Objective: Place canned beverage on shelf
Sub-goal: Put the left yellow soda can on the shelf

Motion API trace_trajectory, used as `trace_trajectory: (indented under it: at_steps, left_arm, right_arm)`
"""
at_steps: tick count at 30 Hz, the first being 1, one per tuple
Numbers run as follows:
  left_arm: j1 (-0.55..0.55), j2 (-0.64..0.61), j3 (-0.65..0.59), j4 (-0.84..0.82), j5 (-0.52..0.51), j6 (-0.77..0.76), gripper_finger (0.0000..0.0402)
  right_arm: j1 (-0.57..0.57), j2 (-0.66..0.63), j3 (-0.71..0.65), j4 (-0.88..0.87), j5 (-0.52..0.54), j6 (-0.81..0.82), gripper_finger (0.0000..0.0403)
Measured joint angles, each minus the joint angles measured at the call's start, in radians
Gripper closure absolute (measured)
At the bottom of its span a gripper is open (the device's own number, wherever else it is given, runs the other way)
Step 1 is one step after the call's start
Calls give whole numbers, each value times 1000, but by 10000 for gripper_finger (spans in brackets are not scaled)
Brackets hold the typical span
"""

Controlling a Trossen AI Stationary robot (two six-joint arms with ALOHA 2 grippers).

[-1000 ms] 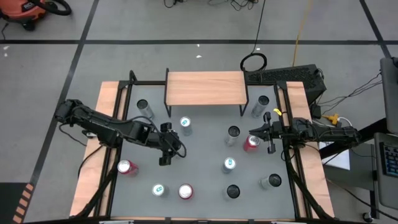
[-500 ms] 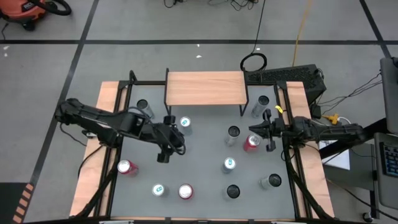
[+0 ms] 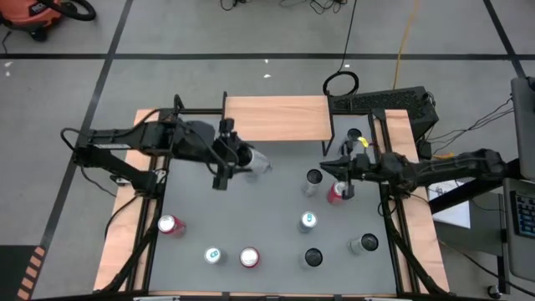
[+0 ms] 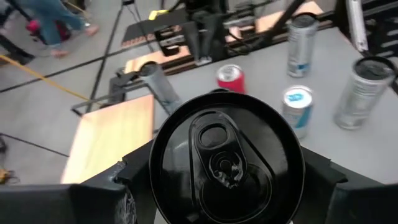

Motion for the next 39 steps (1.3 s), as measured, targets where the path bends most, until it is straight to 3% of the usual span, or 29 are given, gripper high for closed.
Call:
trace_trajectory:
  at_steps: [6, 12, 18, 25, 29, 39]
  left_arm:
    - [60, 3, -1, -2, 110, 20, 146]
    - [55, 8, -1, 3, 195, 49, 146]
    - [35, 8, -1, -33, 221, 72, 146]
    - [31, 23, -1, -48, 260, 71, 146]
    - [31, 29, -1, -34, 259, 71, 146]
    - [31, 30, -1, -38, 279, 71, 146]
  right_arm:
    - [25, 223, 262, -180, 39, -113, 343]
    - [54, 407, 438, -253, 42, -184, 263]
    - [82, 481, 568, -393, 42, -157, 173]
    - [117, 549, 664, -425, 41, -140, 92]
    - [134, 581, 729, -469, 39, -134, 73]
    - [145, 671, 892, -568, 40, -138, 75]
